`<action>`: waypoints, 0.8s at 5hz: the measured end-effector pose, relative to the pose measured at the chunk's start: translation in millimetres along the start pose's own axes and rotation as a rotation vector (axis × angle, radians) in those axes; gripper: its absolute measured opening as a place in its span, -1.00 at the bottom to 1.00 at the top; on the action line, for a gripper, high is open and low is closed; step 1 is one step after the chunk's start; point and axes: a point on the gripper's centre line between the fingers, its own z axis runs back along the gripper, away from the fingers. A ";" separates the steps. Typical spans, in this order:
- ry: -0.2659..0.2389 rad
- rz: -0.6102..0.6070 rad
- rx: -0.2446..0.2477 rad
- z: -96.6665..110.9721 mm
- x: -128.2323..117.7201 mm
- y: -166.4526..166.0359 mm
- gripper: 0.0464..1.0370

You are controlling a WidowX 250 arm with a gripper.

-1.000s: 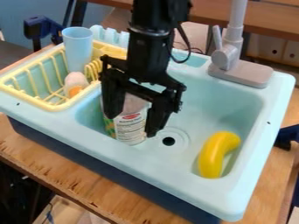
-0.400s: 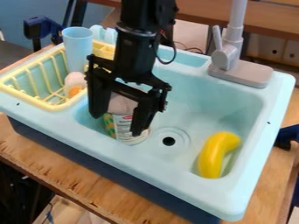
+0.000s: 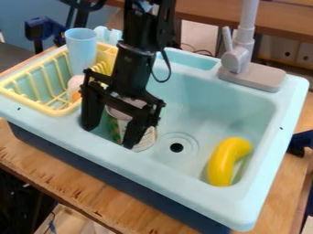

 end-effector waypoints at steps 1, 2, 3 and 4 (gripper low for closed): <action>0.009 -0.002 0.000 -5.1 4.2 -1.6 0.93; -0.035 -0.033 -0.008 4.3 18.3 -6.9 0.93; -0.159 -0.125 -0.039 32.8 32.6 -27.0 0.93; -0.245 -0.162 -0.073 51.3 43.3 -34.5 0.93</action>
